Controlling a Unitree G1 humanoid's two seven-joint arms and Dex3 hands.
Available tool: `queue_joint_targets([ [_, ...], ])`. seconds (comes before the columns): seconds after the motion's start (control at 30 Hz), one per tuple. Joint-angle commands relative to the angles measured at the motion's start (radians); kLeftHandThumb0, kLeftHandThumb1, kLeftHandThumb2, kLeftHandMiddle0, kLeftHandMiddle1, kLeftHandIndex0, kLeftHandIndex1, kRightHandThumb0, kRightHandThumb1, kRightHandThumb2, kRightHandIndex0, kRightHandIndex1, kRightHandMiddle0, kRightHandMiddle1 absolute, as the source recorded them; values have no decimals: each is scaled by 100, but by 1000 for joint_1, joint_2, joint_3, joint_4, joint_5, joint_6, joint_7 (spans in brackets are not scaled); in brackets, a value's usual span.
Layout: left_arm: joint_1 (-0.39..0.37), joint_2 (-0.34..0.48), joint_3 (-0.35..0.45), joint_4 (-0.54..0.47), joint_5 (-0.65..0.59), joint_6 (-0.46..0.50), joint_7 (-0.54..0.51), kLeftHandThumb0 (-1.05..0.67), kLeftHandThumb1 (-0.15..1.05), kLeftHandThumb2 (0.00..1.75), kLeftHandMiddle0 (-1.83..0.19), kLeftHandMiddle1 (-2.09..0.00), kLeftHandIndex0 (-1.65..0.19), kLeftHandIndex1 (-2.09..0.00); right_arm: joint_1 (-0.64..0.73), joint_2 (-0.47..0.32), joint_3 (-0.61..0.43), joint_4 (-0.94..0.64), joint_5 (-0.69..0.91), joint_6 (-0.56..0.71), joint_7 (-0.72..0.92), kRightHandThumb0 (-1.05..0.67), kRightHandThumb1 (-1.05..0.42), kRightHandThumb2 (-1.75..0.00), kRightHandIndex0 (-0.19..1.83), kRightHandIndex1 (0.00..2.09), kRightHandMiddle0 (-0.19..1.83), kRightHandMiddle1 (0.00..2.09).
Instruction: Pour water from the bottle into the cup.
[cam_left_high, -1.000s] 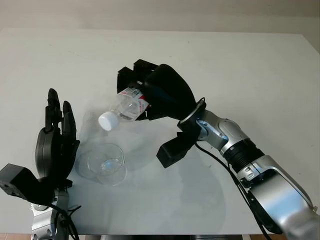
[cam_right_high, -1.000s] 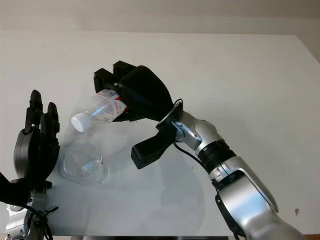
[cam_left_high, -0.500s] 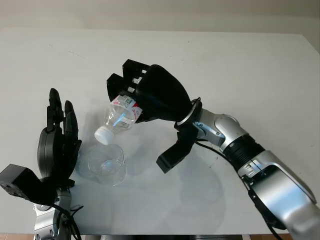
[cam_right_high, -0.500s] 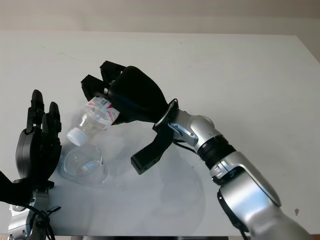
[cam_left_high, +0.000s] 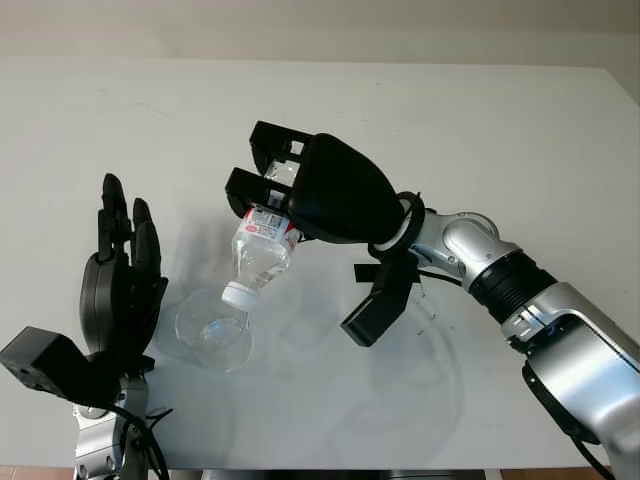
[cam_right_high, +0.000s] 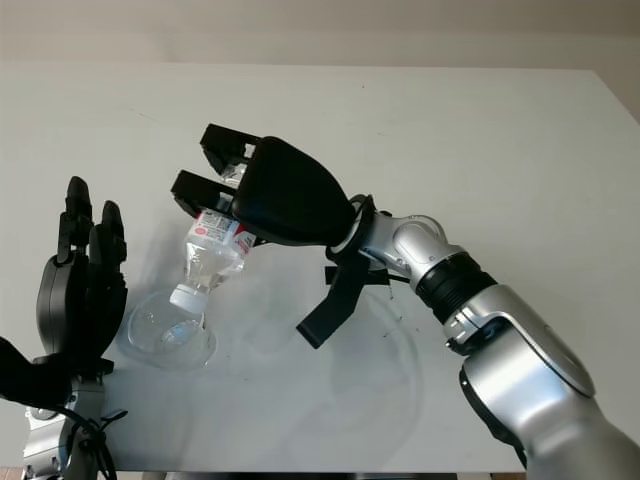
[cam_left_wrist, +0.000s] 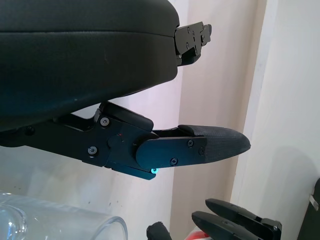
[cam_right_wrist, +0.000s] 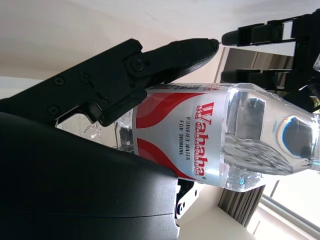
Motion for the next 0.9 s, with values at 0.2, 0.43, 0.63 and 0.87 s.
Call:
queue_joint_targets([
  [0.2, 20, -26, -5, 36, -13, -11, -7, -76, 105, 46, 18, -5, 19, -2, -25, 6, -4, -5, 22, 6, -1, -55, -105, -30, 119, 209, 73, 209],
  [0.43, 33, -28, -3, 25, -7, -8, 6, -77, 105, 45, 17, -6, 18, -3, -11, 30, -14, -16, 53, 35, 19, -55, -105, -22, 122, 209, 77, 209],
  [0.63, 33, -27, 0, 27, -9, -7, 8, -77, 105, 46, 17, -5, 19, -3, 35, 69, -98, 30, 286, -27, 183, -51, -105, -26, 121, 209, 79, 209],
  [0.87, 30, -21, 10, 43, -14, -16, 1, -78, 105, 46, 18, -5, 19, -3, 158, 156, -342, 75, 932, 14, 778, -42, -105, -40, 116, 209, 77, 209],
])
